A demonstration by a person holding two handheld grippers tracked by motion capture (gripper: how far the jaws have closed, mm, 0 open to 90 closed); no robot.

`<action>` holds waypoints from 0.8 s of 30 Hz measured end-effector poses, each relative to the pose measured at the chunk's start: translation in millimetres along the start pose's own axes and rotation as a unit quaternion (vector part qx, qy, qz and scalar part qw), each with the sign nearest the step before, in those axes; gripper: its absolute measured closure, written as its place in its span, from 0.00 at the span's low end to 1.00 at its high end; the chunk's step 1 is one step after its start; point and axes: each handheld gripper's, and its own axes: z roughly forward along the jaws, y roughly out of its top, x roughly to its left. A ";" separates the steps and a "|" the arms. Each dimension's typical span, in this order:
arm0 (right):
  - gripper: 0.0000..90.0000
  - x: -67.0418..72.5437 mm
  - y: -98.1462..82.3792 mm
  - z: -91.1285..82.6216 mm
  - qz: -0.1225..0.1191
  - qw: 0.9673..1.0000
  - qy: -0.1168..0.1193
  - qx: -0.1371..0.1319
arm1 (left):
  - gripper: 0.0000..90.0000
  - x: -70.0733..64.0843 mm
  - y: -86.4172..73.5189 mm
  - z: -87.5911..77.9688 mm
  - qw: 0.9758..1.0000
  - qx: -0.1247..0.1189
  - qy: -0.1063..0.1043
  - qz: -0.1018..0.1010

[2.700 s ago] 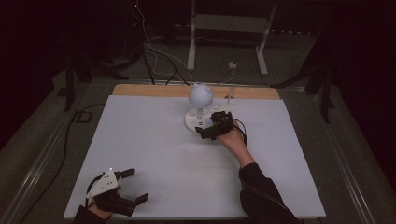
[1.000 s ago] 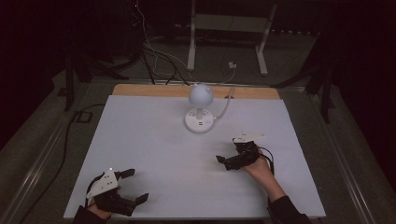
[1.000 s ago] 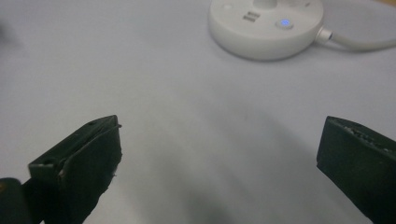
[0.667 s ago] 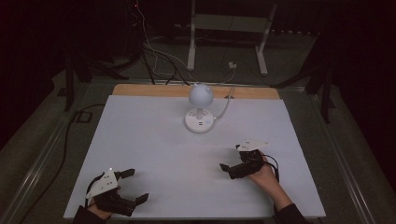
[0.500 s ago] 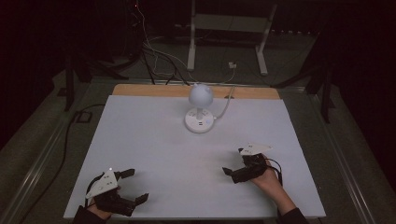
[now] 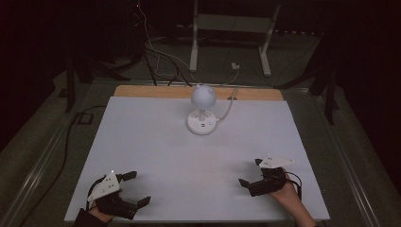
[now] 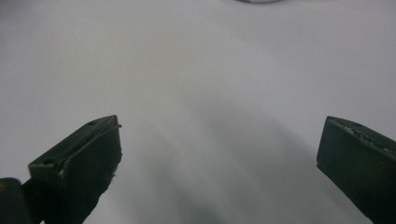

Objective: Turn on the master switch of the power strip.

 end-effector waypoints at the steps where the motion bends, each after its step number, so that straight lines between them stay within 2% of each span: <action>1: 0.00 -0.2 -2.9 -2.1 0.002 1.000 -0.002 0.002 | 0.00 0.0 0.0 0.0 1.000 0.000 0.000 0.000; 11: 0.00 -2.0 -29.1 -20.4 0.014 0.999 -0.021 0.024 | 0.00 -0.3 0.0 -0.1 1.000 0.001 0.001 0.000; 17: 0.00 -5.4 -48.5 -33.0 0.019 0.998 -0.042 0.042 | 0.00 0.0 -0.3 0.1 1.000 0.002 0.001 0.001; 24: 0.00 -8.1 -60.5 -41.1 0.023 0.997 -0.050 0.053 | 0.00 -0.2 -0.2 0.0 1.000 0.003 0.000 0.002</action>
